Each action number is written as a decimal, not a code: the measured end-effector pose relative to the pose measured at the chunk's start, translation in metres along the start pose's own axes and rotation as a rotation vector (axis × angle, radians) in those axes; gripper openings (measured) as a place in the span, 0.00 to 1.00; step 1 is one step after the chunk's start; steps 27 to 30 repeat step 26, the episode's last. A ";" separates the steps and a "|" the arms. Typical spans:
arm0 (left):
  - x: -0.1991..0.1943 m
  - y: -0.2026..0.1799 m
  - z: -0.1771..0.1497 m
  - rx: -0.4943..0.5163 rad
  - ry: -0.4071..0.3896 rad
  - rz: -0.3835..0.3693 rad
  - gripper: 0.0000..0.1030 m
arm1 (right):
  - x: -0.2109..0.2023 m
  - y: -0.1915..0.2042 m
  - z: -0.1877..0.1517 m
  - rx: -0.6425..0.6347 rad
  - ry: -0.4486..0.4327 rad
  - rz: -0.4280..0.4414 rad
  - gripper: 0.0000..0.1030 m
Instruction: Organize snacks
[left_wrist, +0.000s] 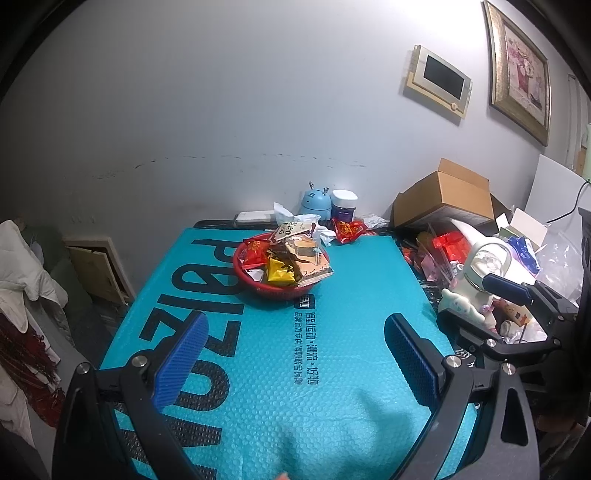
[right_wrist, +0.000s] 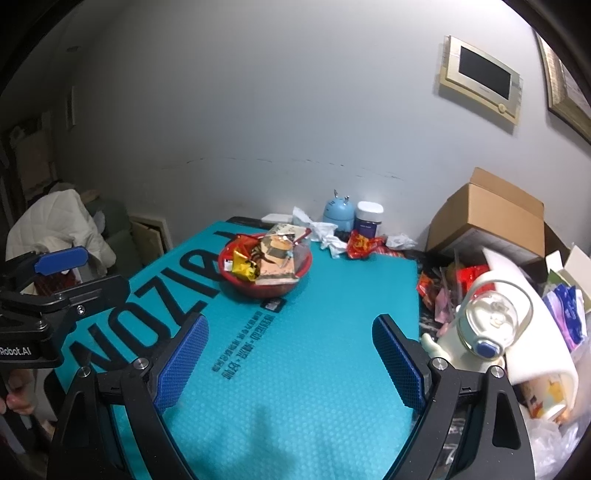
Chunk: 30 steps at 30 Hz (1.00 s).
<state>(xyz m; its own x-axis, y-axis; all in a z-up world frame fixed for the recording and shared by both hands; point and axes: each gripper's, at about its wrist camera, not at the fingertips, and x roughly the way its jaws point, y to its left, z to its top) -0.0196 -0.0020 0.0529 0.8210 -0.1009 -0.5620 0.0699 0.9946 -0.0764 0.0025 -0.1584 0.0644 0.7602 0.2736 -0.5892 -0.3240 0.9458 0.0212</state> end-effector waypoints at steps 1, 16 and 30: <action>0.000 0.000 0.000 -0.002 0.001 -0.002 0.94 | 0.000 0.000 0.000 0.000 0.000 -0.002 0.89; 0.008 0.002 -0.016 -0.011 0.036 0.011 0.94 | -0.002 -0.003 -0.008 0.011 0.021 -0.023 0.89; 0.017 0.003 -0.021 -0.035 0.052 0.050 0.94 | 0.006 -0.009 -0.013 0.025 0.047 -0.032 0.89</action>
